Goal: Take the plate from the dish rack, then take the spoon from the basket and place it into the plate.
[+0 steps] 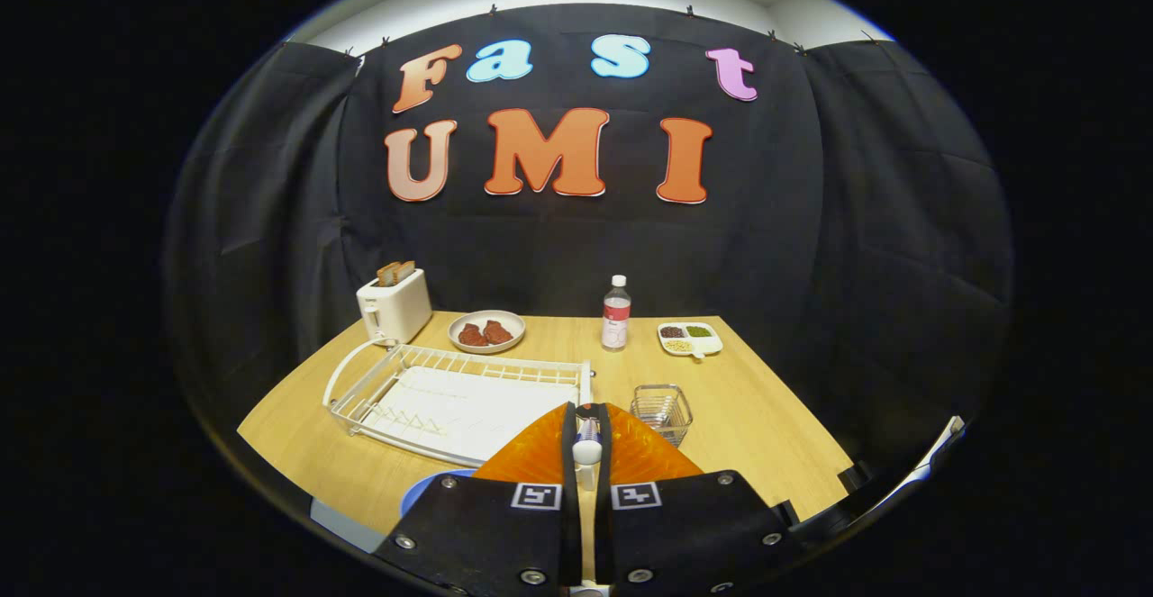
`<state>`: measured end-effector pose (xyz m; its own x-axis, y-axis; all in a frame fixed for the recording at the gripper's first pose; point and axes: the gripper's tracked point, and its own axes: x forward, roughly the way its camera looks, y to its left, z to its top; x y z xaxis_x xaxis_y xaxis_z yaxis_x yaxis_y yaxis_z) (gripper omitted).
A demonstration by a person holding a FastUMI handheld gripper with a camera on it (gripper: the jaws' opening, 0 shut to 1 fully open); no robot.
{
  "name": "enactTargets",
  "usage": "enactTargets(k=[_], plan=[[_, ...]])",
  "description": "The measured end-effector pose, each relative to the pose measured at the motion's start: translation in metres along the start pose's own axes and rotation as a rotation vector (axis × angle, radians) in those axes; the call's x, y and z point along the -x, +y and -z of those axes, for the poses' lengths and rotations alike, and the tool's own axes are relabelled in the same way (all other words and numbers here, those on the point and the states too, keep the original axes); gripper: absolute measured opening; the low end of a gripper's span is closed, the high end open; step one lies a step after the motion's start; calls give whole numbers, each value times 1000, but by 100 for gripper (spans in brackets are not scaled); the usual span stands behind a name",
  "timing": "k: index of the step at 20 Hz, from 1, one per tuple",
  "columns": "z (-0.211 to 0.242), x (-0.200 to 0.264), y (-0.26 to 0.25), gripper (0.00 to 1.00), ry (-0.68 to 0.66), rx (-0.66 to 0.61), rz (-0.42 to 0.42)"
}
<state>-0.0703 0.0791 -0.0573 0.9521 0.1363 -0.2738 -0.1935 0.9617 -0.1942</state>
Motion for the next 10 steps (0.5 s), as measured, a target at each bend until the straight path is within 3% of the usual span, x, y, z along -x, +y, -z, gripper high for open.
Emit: enactTargets(k=[10], plan=[[39, 26, 85, 6, 20, 3, -189]])
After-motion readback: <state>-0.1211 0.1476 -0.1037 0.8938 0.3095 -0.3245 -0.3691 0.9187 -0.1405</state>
